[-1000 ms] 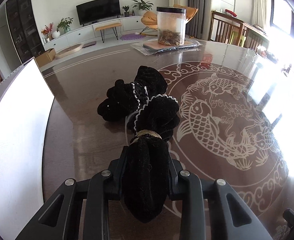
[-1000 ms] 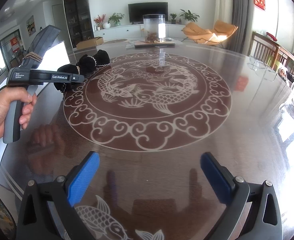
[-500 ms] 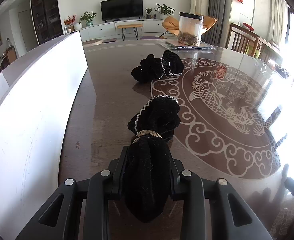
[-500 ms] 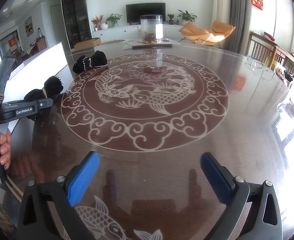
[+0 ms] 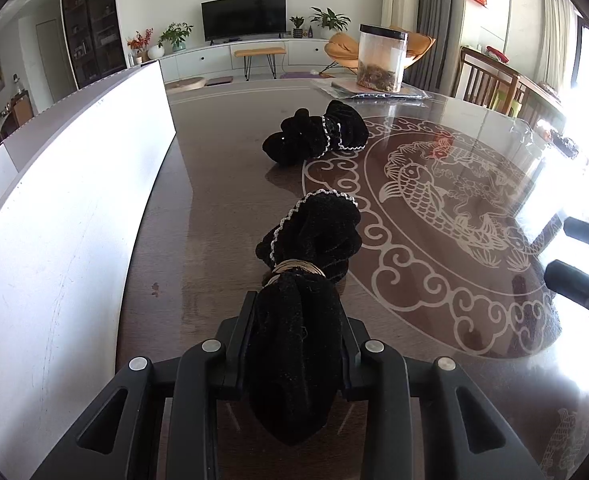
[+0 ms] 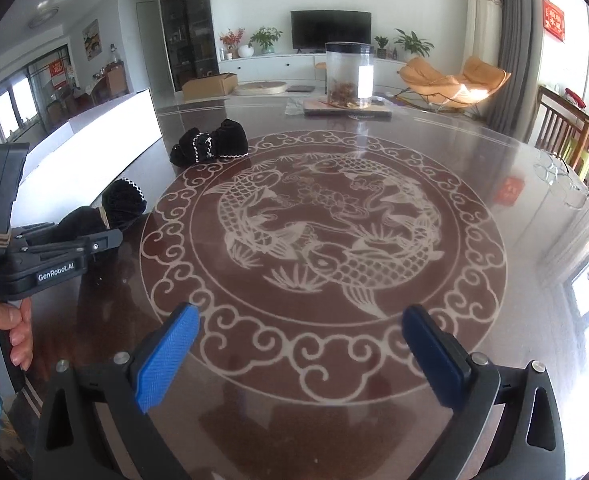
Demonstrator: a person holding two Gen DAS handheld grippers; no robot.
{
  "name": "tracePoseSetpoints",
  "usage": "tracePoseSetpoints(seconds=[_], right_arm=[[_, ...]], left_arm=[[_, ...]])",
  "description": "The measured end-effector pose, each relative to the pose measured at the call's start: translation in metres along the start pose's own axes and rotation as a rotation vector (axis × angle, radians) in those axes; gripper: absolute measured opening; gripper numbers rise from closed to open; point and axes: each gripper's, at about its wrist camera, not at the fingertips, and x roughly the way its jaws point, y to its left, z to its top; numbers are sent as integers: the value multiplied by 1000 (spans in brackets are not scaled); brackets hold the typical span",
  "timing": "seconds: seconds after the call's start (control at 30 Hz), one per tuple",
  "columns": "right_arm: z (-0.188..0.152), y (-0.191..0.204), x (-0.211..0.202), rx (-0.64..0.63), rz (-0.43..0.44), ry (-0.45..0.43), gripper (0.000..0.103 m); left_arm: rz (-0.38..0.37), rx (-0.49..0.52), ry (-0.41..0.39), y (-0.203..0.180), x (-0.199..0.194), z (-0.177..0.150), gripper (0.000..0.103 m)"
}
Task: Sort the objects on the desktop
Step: 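Grasp the other black scrunchie with the right gripper while the left holds its scrunchie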
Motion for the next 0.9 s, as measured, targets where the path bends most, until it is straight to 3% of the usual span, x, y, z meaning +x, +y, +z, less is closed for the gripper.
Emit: tracePoseSetpoints(seconds=[0.1,0.23,0.37,0.47,0.53,0.57,0.6,0.63,0.73,0.9], right_arm=[[49,15,42,-168,95,43,101],[94,50,90,-407,123,72,101],[118,93,114,-693,104,11,100],[130,111,136,-782,107,15,100],[134,117,150,-801,118,47,99],[135,119,157,-798,142,75,87],[137,119,164,-785,154,110,65],[138,118,168,-757,156,127,61],[141,107,163,-634,182,124,56],[102,74,129,-408,54,101,57]], left_arm=[[0,0,0,0,0,0,33],[-1,-1,0,0,0,0,33],[1,1,0,0,0,0,33],[4,3,0,0,1,1,33],[4,4,0,0,1,1,33],[4,3,0,0,1,1,33],[4,3,0,0,1,1,33],[4,3,0,0,1,1,33],[4,3,0,0,1,1,33],[5,4,0,0,1,1,33]])
